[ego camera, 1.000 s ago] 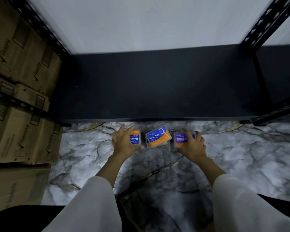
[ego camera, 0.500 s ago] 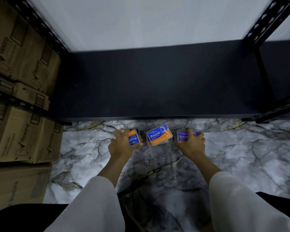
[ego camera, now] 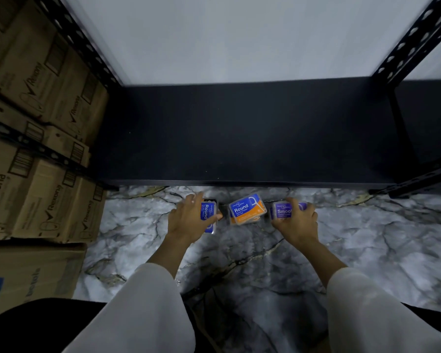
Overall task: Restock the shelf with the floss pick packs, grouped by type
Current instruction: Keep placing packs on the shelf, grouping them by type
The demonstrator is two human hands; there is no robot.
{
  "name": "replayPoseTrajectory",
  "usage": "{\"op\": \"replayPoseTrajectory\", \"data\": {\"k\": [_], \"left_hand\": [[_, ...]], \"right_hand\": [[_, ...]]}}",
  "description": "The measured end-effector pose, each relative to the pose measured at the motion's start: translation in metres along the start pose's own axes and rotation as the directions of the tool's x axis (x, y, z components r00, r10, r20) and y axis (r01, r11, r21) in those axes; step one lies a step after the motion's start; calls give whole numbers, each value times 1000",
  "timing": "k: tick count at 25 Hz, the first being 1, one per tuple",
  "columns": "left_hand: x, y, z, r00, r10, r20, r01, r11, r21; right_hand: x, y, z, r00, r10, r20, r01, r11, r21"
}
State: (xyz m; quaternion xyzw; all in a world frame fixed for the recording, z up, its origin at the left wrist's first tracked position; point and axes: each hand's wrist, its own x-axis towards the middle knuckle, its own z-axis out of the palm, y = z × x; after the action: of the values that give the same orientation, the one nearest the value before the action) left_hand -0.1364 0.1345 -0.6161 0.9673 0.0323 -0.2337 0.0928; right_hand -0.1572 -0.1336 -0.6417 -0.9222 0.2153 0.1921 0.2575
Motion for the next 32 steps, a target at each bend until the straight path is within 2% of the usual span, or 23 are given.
{"op": "replayPoseTrajectory", "data": {"k": [3,5,8,15,22,28,32], "left_hand": [[4,-15,6,974,211,87,-204,976,-81],[5,-20,12,952,288,105,-282,957,-67],[3,-23,18,938,343,51,-341,939,-47],[-15,-11,-10,988,154,-26,-156,967,-199],[-81,30,-108,969,50,-244,-118,955,-272],[-167,78,-215,859,62,-509,-282,886,-369],[-220,103,-276,735,68,-675,-417,830,-370]], "right_hand": [[0,-3,1,1000,-12,7,12,1000,-1],[0,-5,1,1000,-19,5,19,1000,-1],[-1,-4,1,1000,-25,2,25,1000,-6],[-18,-14,-21,998,-44,-44,45,999,15],[-82,-55,-106,974,-122,-193,148,980,131],[-169,-100,-210,890,-241,-387,331,926,184],[-224,-129,-271,769,-348,-536,516,833,199]]}}
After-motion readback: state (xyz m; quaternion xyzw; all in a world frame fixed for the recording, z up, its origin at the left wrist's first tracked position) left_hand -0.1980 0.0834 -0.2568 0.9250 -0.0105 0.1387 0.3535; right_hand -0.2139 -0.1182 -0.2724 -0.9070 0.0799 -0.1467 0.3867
